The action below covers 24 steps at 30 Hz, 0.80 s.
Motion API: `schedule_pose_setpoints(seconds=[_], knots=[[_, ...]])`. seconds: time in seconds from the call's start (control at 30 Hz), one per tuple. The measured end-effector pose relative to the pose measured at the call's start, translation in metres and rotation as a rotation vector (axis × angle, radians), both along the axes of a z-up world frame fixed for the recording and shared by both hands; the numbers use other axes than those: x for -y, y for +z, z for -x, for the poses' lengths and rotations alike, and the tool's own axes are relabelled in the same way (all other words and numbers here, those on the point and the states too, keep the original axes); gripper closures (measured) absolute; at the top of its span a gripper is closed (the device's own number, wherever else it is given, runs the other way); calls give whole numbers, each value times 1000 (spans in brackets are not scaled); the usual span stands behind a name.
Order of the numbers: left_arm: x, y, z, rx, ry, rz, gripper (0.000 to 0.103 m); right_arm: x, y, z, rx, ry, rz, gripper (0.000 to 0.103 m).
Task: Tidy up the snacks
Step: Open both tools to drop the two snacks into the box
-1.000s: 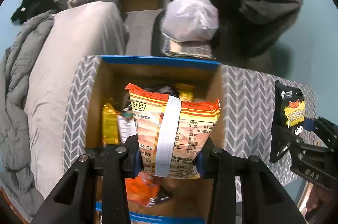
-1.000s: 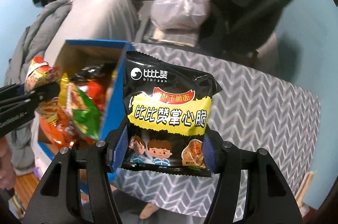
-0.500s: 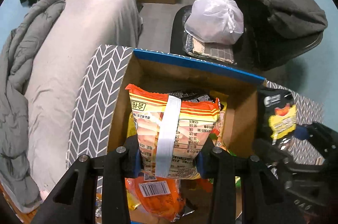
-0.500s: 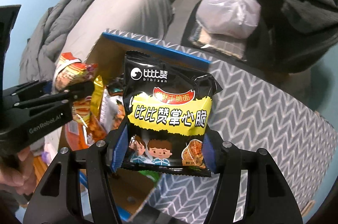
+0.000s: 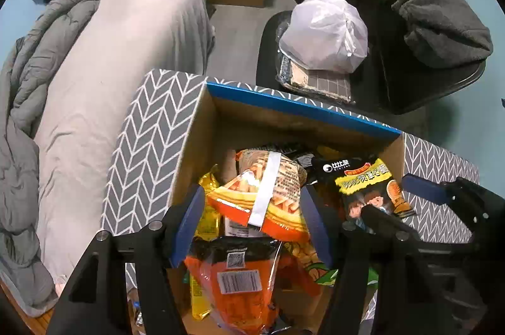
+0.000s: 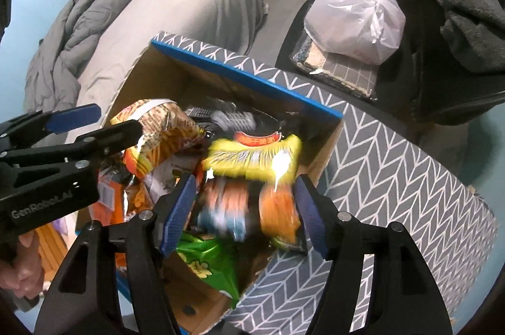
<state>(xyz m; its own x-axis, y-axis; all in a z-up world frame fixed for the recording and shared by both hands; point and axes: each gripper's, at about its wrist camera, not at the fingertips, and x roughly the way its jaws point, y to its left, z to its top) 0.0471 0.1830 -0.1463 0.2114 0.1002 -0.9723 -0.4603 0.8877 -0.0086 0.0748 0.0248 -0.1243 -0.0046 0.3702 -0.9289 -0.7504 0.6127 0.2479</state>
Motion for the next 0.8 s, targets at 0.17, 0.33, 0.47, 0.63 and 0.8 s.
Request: schedule_pose_setpoints(seconds=[0.17,0.33,0.47,0.63,0.8], knots=[[-3,12,5,19,21,7,38,4,11,-1,30,-7,-3,35],[2,35,17,61,39,-47,32,12,31,3,71,-11,-12,30],[8,49,24,78,32,-67,28,18,47,9,111,-14,-13,27],[18,68,35,109,35,-75,24,29,70,13,139,-24,-37,27],[23,83,46,140,72,-67,23,42,90,16,173,-46,-59,25]])
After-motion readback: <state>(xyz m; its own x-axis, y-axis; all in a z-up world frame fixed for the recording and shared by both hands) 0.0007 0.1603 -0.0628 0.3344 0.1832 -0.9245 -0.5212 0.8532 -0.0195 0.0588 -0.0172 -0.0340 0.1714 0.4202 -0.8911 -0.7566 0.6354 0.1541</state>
